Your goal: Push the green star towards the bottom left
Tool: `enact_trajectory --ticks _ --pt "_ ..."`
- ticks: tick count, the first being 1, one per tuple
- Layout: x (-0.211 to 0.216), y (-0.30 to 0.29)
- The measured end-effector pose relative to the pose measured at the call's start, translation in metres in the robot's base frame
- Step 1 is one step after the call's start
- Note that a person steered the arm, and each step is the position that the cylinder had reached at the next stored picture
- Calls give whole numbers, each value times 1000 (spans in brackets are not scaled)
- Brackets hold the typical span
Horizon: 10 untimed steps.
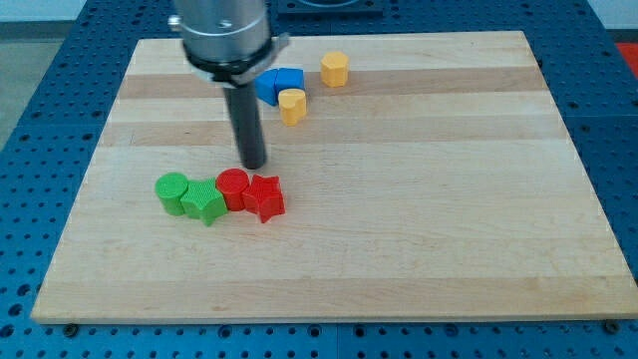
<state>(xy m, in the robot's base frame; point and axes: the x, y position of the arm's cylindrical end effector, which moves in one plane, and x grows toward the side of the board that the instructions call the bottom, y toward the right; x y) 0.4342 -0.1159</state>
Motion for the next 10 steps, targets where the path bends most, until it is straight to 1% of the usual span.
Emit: enact_trajectory --ticks 1,10 --pt "0 -20" --pt "40 -33"
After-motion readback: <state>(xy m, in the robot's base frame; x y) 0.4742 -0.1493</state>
